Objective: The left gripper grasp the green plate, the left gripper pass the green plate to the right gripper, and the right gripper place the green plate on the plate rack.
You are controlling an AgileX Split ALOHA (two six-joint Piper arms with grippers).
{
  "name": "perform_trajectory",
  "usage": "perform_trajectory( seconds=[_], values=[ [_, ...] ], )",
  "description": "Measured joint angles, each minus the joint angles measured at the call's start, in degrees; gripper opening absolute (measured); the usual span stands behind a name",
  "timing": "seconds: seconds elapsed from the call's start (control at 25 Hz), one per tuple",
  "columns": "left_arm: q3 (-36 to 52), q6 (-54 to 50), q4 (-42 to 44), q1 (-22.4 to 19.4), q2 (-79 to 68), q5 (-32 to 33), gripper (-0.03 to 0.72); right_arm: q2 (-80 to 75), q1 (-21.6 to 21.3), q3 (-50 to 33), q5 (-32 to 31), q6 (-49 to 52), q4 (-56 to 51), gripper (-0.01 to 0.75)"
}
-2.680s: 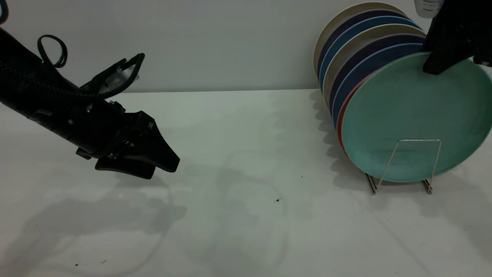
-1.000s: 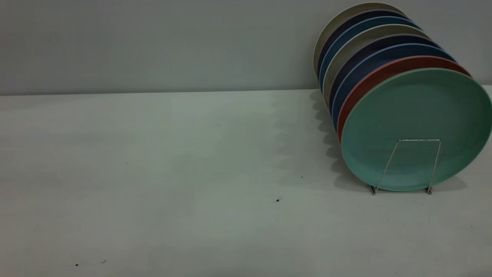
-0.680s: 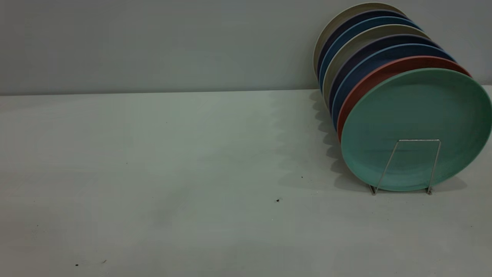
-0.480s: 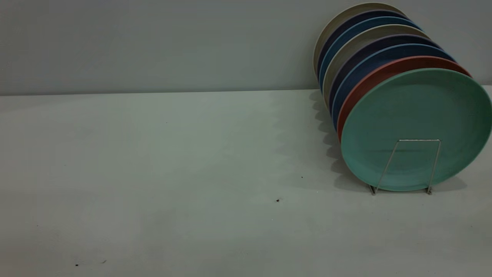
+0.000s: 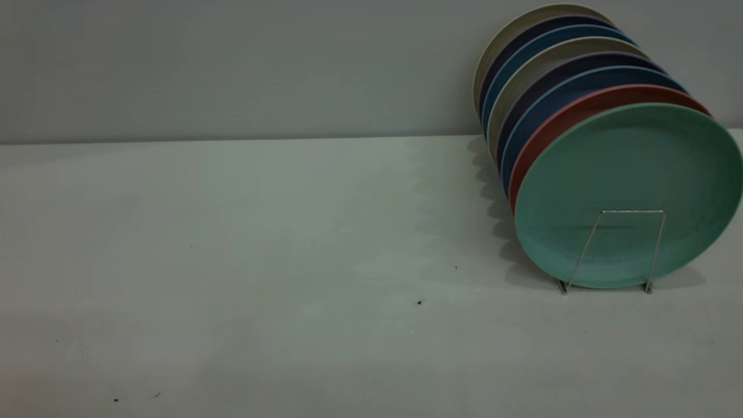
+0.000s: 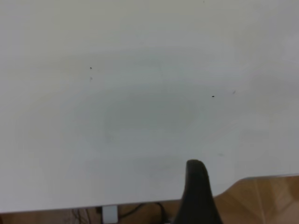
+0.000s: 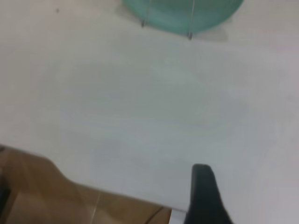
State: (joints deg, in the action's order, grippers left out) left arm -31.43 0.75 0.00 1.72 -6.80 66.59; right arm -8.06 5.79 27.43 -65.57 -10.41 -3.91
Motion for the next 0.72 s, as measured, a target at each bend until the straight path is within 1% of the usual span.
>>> perform_trajectory(
  seconds=[0.24, 0.44, 0.72],
  values=[
    [3.41, 0.6, 0.0, 0.0, 0.07, -1.14, 0.588, 0.16, 0.0, -0.19, 0.22, -0.04, -0.05, 0.506],
    [3.57, 0.64, 0.0, 0.0, 0.07, -1.79, 0.588, 0.16, 0.0, -0.31, 0.22, -0.06, -0.55, 0.506],
    [3.57, 0.84, -2.59, 0.0, 0.07, -1.79, 0.588, 0.16, 0.0, -0.31, 0.22, -0.06, -0.67, 0.506]
  ],
)
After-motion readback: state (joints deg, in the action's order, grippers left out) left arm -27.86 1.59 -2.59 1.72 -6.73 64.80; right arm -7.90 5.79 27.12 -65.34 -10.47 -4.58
